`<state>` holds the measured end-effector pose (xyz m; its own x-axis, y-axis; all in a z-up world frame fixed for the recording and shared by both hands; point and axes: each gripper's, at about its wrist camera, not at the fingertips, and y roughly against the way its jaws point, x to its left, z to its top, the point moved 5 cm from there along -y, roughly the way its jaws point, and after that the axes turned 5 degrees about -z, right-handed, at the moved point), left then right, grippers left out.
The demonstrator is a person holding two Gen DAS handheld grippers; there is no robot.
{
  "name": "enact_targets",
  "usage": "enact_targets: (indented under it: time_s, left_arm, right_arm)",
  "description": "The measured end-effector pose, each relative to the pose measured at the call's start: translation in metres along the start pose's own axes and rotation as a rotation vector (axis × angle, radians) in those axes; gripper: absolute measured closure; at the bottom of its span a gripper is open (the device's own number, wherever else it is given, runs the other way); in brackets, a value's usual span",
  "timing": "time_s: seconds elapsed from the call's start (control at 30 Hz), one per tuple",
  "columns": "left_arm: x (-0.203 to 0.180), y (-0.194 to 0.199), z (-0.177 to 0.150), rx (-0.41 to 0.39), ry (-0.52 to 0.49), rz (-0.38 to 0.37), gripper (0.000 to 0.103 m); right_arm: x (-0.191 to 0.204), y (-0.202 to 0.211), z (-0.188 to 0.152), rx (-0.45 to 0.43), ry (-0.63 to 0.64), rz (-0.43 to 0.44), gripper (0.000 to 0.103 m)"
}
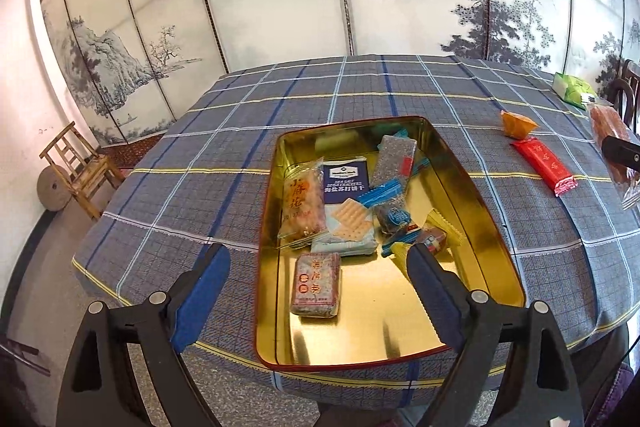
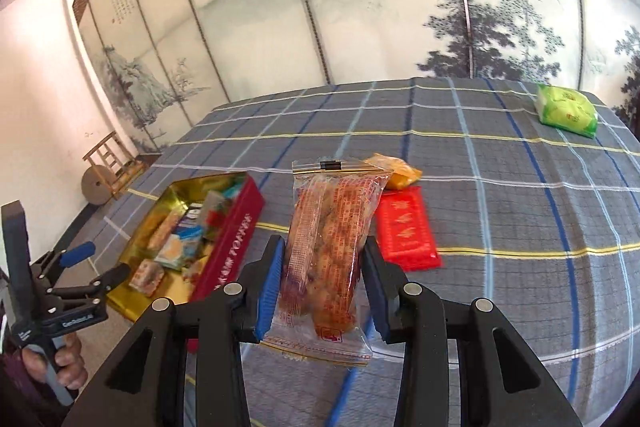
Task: Organize snacks
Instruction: 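Carry the stick pack toward the gold tin with the right tool, then lower the stick pack into the tin and open the right tool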
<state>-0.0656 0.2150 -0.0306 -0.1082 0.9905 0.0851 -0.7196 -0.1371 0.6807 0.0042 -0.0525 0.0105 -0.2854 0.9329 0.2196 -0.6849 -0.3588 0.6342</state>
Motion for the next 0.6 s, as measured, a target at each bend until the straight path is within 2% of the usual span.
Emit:
enact_targets:
  time_s: [0.27, 0.6]
  left_arm:
    - [0.04, -0.005, -0.011, -0.005, 0.086, 0.071, 0.014]
    - [0.064, -0.007, -0.024, 0.0, 0.111, 0.105, 0.014]
  right_arm:
    - [0.078, -0.018, -0.004, 0.066, 0.066, 0.157, 0.063]
    - [0.161, -0.061, -0.031, 0.186, 0.196, 0.256, 0.063]
